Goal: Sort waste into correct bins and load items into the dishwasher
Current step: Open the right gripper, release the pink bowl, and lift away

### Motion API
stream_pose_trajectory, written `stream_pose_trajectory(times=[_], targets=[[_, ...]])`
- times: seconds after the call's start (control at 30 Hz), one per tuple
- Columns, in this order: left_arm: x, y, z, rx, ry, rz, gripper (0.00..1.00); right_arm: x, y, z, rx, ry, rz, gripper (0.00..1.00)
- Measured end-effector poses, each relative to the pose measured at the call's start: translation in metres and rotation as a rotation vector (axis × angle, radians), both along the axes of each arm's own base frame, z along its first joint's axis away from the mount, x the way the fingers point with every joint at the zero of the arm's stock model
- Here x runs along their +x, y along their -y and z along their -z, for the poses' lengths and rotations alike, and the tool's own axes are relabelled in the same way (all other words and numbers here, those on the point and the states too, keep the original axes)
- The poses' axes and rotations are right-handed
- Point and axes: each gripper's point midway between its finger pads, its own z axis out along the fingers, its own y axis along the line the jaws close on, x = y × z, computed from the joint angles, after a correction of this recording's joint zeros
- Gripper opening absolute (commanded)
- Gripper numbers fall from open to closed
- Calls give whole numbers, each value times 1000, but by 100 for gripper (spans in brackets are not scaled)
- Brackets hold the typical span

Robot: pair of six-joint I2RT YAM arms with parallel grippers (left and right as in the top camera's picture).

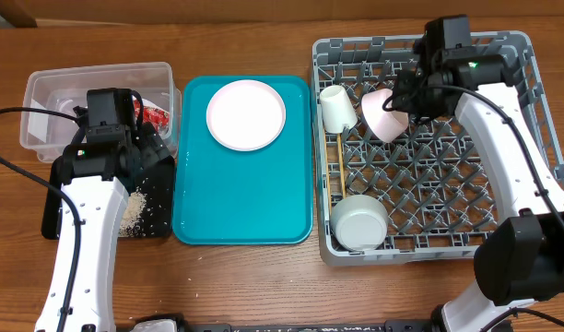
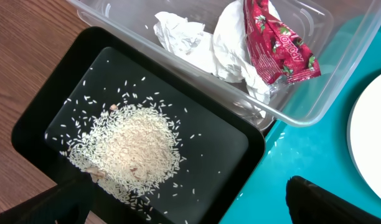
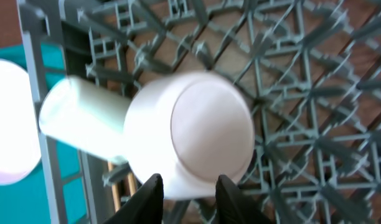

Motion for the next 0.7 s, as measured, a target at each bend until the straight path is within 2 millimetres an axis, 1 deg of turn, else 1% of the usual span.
stream_pose_trajectory(times=[0.17,0.33,0.57,0.7], targets=[[0,0,0,0,0,0,100,-2,-1,6,6,-9,-3,4],[0,0,0,0,0,0,100,7,-2,14,13,23,3,4],[0,0,0,0,0,0,100,4,-2,31,9,-9,3,4],[0,0,0,0,0,0,100,4,-2,33,8,-14,3,4]])
